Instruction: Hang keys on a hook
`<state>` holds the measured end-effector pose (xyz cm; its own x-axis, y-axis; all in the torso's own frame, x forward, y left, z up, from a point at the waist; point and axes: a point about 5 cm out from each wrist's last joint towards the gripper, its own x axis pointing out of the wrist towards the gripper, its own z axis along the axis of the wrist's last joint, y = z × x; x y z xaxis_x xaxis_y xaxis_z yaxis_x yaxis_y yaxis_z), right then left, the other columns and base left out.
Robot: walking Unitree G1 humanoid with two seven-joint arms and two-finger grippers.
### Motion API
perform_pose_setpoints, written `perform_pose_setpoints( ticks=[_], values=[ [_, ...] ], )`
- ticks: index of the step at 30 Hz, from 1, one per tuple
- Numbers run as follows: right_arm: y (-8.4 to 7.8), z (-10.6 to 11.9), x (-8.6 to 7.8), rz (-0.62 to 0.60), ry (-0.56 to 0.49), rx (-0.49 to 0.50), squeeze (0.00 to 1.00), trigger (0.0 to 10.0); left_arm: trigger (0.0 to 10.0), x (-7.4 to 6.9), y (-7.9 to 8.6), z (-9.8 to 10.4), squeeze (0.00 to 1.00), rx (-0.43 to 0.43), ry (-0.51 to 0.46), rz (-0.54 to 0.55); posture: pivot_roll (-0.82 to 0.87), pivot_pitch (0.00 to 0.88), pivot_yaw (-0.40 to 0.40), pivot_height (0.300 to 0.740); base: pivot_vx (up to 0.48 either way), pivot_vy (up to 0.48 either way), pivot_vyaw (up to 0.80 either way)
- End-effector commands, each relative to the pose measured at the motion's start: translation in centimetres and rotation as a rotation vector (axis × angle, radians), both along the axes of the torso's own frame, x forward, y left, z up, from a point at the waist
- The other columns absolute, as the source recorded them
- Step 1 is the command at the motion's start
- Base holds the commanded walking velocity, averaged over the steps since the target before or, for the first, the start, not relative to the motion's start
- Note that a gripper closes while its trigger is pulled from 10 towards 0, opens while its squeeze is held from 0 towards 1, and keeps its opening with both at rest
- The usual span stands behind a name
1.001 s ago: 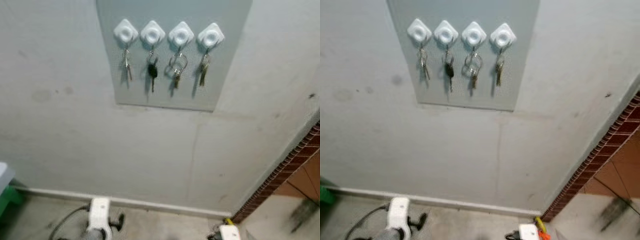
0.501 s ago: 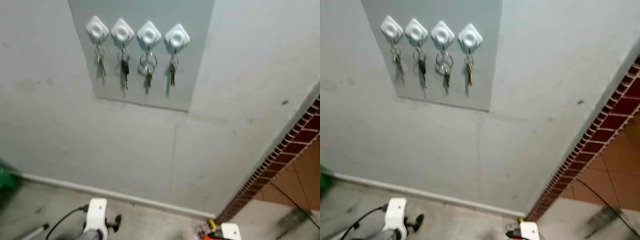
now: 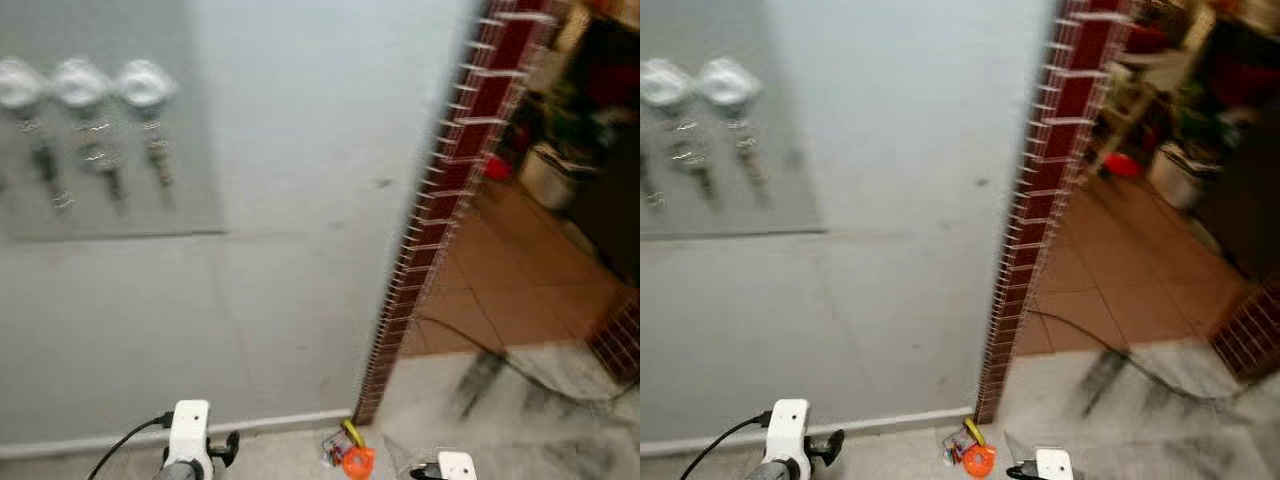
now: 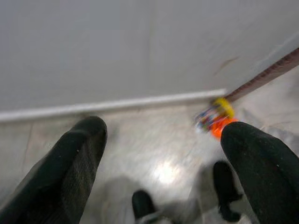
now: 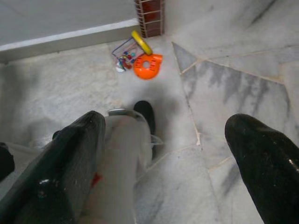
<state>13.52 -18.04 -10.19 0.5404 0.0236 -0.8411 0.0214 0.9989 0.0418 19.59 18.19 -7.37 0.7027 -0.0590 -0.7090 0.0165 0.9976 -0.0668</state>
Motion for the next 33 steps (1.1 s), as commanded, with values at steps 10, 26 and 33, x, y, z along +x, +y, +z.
perform_pose_setpoints(
  ticks=[10,26,33],
  values=[
    [0.06,0.08,0.32,0.01,-0.003,-0.027,0.0,10.0,10.0,-0.61,0.54,-0.28,0.0,0.017,0.024,0.0,-0.06,0.0,0.014,0.74,0.0,0.0,0.0],
    [-0.22,-0.01,0.07,0.064,0.018,-0.085,0.0,10.0,10.0,-0.75,0.39,-0.32,0.0,0.04,0.021,-0.048,-0.06,0.0,0.015,0.74,0.0,0.0,0.0],
    [-0.23,-0.01,0.06,0.08,0.019,-0.089,0.0,10.0,10.0,-0.65,0.32,-0.25,0.0,0.055,0.017,-0.089,-0.06,0.0,0.018,0.74,0.0,0.0,0.0]
  ],
)
